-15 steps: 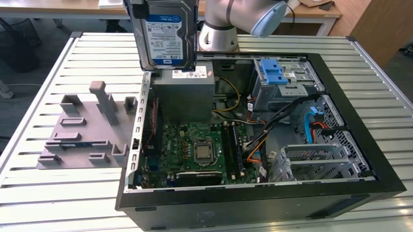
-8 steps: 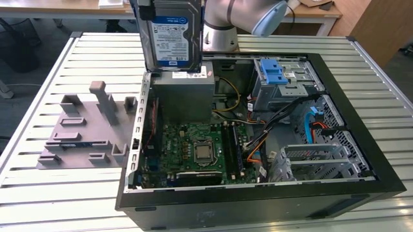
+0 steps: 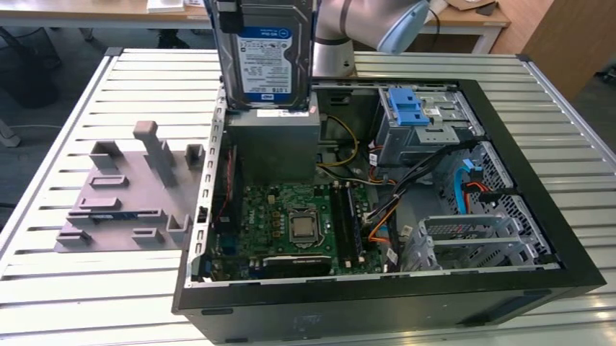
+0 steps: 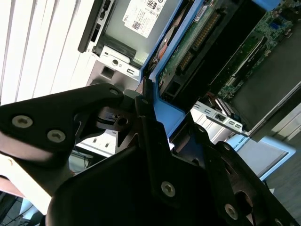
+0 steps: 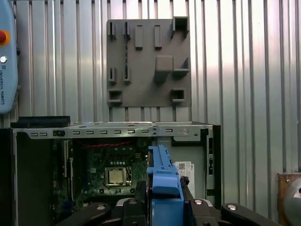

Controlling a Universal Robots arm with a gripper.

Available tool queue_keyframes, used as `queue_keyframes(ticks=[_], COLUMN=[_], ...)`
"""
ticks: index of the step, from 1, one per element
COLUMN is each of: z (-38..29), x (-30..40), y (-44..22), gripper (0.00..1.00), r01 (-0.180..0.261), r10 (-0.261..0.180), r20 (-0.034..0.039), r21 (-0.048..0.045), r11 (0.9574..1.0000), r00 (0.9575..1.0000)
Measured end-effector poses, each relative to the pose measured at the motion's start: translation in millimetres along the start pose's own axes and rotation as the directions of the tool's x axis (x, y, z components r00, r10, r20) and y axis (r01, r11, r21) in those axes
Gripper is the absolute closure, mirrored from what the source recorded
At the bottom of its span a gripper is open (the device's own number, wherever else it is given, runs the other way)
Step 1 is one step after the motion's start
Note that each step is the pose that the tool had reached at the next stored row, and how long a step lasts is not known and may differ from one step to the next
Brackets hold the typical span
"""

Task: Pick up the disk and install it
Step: 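Pick up the disk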

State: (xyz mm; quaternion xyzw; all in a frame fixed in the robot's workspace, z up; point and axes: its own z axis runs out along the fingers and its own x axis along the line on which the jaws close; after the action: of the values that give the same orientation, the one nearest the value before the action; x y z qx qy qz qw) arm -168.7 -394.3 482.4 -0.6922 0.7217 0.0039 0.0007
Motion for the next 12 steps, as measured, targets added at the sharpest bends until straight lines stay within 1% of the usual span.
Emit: queue_keyframes(ticks=[12], z=[-0.1], x=[7.6], y=[-17.9], gripper=[0.64], r01=[-0.001], r10=[0.001], r20=[0.0001], r21=[-0.0004], r11=[1.0], r00=[1.0])
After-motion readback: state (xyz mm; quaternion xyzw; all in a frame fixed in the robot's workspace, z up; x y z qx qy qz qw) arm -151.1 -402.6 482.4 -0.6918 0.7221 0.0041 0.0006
